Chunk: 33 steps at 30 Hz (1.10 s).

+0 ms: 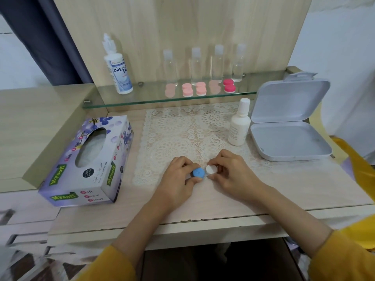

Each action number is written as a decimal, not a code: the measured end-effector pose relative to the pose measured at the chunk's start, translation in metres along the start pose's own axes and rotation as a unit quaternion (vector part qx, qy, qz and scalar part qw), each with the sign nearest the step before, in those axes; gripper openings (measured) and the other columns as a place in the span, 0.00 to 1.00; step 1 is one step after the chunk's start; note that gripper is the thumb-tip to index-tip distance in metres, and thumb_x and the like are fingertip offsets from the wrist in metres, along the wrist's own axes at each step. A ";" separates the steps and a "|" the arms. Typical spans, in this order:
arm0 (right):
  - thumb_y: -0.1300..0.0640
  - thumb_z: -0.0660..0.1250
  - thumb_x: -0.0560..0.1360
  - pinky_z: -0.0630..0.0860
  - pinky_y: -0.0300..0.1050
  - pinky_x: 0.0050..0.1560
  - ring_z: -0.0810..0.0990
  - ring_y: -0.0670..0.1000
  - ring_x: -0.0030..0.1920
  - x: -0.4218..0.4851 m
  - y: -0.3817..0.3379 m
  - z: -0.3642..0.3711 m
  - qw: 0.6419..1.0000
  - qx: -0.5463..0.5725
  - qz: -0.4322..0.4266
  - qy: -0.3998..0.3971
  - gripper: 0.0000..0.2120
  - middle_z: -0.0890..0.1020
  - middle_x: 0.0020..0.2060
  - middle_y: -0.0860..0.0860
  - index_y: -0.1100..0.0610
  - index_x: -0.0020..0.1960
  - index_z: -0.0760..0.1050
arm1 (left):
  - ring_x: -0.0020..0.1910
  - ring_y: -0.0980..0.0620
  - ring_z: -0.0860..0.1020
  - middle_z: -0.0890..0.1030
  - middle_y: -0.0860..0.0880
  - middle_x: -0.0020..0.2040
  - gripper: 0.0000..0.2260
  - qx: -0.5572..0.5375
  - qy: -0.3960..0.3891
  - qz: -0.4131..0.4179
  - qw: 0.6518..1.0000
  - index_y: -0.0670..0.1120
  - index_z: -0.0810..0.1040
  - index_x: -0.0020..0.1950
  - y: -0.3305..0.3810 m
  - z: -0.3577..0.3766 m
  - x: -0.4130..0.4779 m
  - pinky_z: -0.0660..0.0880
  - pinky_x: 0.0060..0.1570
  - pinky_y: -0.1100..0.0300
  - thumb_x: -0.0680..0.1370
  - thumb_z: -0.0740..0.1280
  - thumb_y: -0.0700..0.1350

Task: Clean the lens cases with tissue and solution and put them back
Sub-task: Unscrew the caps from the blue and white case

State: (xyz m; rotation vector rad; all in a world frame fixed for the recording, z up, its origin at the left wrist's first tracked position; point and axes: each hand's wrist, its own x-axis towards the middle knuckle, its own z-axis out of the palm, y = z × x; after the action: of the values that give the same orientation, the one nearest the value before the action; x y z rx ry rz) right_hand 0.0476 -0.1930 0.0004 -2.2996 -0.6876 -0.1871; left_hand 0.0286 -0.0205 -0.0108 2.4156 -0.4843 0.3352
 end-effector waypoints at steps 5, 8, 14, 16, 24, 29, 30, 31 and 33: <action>0.63 0.71 0.67 0.67 0.28 0.39 0.72 0.39 0.37 -0.002 0.002 0.003 1.000 0.022 -0.010 0.018 0.08 0.68 0.37 0.40 0.61 0.46 0.80 | 0.47 0.57 0.71 0.73 0.54 0.44 0.15 -0.031 0.021 -0.046 0.998 0.43 0.81 0.54 -0.001 -0.003 0.002 0.62 0.49 0.77 0.69 0.74 0.46; 0.64 0.72 0.67 0.66 0.27 0.39 0.72 0.38 0.39 -0.002 0.003 0.004 0.999 0.027 -0.009 0.023 0.08 0.68 0.37 0.40 0.61 0.46 0.80 | 0.48 0.57 0.70 0.73 0.53 0.47 0.14 -0.037 -0.008 -0.003 0.999 0.42 0.79 0.57 -0.004 -0.003 0.002 0.60 0.52 0.78 0.73 0.67 0.44; 0.64 0.72 0.67 0.66 0.28 0.39 0.72 0.38 0.40 -0.002 0.005 0.004 0.999 0.033 -0.006 0.025 0.08 0.68 0.37 0.40 0.61 0.47 0.80 | 0.47 0.57 0.72 0.77 0.53 0.46 0.12 -0.056 0.006 -0.053 0.997 0.45 0.78 0.47 -0.006 -0.004 0.008 0.65 0.47 0.73 0.67 0.75 0.46; 0.64 0.72 0.67 0.66 0.28 0.39 0.72 0.38 0.39 -0.002 0.005 0.004 0.999 0.035 -0.007 0.029 0.08 0.68 0.37 0.40 0.61 0.46 0.80 | 0.51 0.58 0.72 0.77 0.56 0.51 0.13 -0.059 -0.023 -0.021 0.998 0.46 0.79 0.55 -0.007 -0.005 0.006 0.67 0.53 0.70 0.71 0.71 0.44; 0.64 0.72 0.67 0.67 0.31 0.38 0.70 0.40 0.35 -0.002 0.004 0.004 0.999 0.033 -0.001 0.033 0.08 0.69 0.37 0.41 0.60 0.46 0.80 | 0.44 0.61 0.72 0.78 0.56 0.46 0.12 -0.055 0.011 -0.028 0.998 0.46 0.79 0.50 -0.007 -0.004 0.003 0.64 0.45 0.75 0.69 0.74 0.44; 0.65 0.72 0.67 0.68 0.32 0.38 0.70 0.41 0.35 -0.002 0.004 0.004 0.999 0.036 0.000 0.034 0.08 0.70 0.37 0.42 0.60 0.46 0.80 | 0.47 0.62 0.69 0.75 0.58 0.50 0.15 -0.034 -0.026 0.010 0.999 0.47 0.78 0.59 -0.006 -0.007 0.002 0.60 0.52 0.78 0.72 0.66 0.42; 0.64 0.72 0.67 0.68 0.33 0.38 0.70 0.41 0.35 -0.002 0.004 0.004 0.999 0.035 0.000 0.034 0.08 0.70 0.37 0.42 0.60 0.46 0.80 | 0.46 0.63 0.68 0.74 0.57 0.49 0.15 -0.027 -0.028 0.006 0.999 0.47 0.78 0.59 -0.005 -0.007 0.003 0.58 0.52 0.79 0.73 0.67 0.41; 0.64 0.72 0.67 0.68 0.33 0.38 0.70 0.41 0.35 -0.002 0.003 0.004 0.999 0.034 -0.001 0.033 0.08 0.70 0.37 0.42 0.60 0.46 0.80 | 0.46 0.62 0.66 0.72 0.57 0.47 0.15 -0.022 -0.030 0.006 0.999 0.46 0.79 0.59 -0.004 -0.006 0.004 0.58 0.52 0.79 0.73 0.68 0.41; 0.64 0.72 0.67 0.68 0.34 0.38 0.71 0.42 0.35 -0.002 0.003 0.004 0.999 0.032 0.001 0.032 0.08 0.70 0.37 0.44 0.60 0.46 0.80 | 0.45 0.60 0.66 0.69 0.56 0.45 0.13 -0.015 -0.028 -0.002 1.000 0.43 0.80 0.56 -0.001 -0.004 0.007 0.61 0.52 0.75 0.72 0.70 0.43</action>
State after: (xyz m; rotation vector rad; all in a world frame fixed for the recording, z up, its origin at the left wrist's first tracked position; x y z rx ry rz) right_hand 0.0471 -0.1932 -0.0048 -2.2239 -0.6497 -0.2349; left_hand 0.0347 -0.0186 -0.0058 2.4020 -0.5065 0.2580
